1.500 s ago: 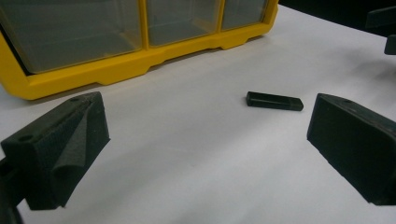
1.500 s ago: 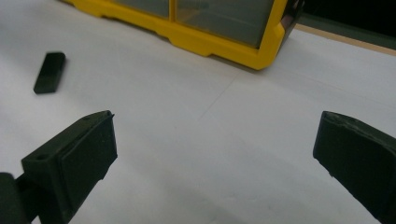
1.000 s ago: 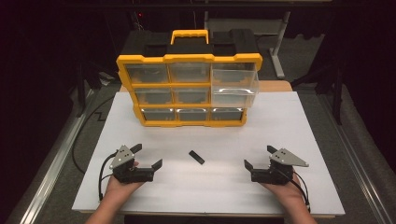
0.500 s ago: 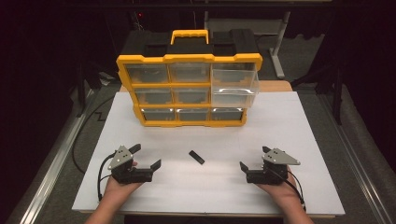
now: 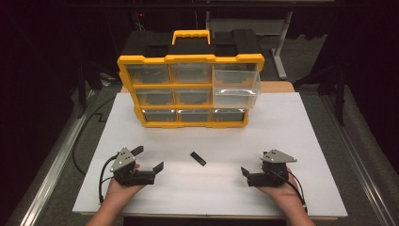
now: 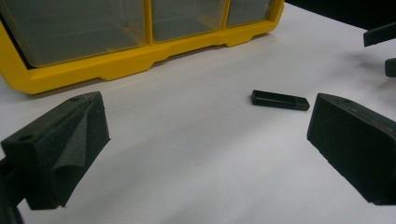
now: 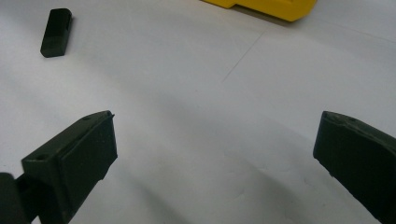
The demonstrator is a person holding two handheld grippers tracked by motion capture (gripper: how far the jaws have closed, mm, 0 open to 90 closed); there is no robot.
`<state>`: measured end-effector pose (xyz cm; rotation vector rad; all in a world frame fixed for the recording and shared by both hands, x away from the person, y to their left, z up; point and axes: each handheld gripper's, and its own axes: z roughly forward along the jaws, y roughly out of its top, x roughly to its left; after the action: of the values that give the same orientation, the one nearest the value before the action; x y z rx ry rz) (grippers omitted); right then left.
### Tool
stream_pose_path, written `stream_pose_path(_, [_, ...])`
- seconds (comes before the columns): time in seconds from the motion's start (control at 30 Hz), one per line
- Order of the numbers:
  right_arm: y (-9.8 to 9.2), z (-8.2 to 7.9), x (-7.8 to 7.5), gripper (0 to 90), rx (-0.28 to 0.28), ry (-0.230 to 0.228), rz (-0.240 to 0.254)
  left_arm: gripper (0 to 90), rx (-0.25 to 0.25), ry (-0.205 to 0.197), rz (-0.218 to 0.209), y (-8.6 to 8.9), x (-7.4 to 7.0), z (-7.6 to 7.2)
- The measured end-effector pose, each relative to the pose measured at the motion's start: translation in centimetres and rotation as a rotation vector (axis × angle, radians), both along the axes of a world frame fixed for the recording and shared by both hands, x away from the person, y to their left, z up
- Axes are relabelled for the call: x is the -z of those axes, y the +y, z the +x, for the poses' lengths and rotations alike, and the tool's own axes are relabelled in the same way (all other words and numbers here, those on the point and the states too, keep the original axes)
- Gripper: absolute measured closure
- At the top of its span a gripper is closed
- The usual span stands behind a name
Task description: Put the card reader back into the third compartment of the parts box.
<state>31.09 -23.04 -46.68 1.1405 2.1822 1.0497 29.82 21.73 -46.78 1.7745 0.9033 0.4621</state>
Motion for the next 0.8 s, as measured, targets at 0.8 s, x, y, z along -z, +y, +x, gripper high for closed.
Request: stream_pose_path(0.8, [3.5,0.0,0.0,0.3,-0.139,0.042,0.004,0.3,0.014,-0.023,0.008,0.0,-0.2,-0.4])
